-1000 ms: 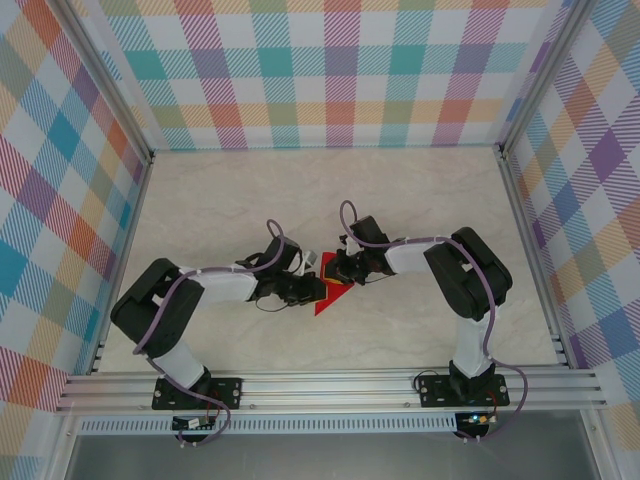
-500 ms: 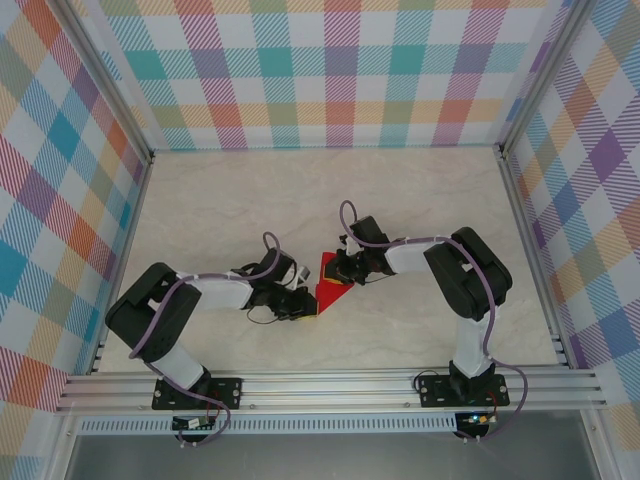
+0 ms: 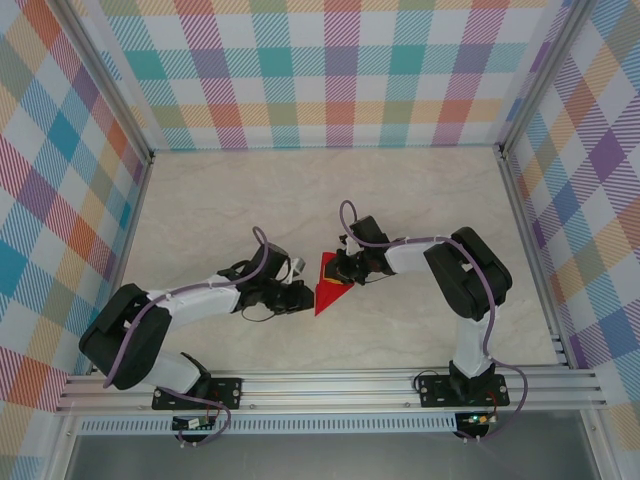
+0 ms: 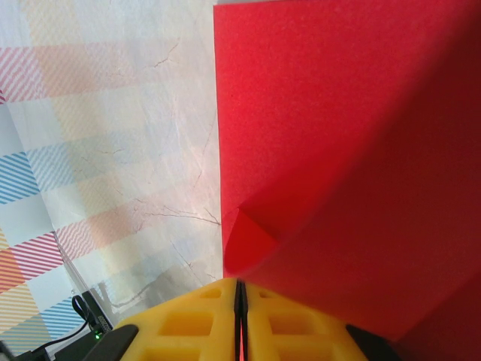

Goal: Fold a paper plane with a square sheet of paper (pick it up from the middle)
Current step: Fourth fold the wing at the center of the table.

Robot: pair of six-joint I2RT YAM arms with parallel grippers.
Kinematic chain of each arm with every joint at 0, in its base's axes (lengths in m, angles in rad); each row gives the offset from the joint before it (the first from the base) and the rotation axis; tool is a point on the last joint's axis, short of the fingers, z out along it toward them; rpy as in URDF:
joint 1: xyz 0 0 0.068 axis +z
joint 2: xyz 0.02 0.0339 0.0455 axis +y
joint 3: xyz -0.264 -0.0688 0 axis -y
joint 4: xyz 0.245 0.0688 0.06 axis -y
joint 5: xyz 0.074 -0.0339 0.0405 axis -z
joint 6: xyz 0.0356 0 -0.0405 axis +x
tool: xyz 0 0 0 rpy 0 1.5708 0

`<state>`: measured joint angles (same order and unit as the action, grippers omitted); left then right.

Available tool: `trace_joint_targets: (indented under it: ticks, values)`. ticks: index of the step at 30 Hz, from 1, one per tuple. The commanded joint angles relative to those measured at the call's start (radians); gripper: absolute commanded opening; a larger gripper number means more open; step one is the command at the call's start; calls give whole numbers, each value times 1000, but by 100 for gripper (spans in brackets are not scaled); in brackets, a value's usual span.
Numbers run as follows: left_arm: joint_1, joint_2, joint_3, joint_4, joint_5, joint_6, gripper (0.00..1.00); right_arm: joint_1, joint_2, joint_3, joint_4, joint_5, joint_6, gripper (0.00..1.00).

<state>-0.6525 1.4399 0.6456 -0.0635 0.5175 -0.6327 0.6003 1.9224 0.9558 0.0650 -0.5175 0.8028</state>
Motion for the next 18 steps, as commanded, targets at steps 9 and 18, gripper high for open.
trace_joint_targets:
  ticks: [9, 18]
  values:
    - [-9, 236, 100, 261, -6, -53, 14, 6, 53, -11, -87, 47, -3, 11]
    - [-9, 311, 71, 114, -187, -43, 6, 4, 15, 16, -81, 22, 3, 12]
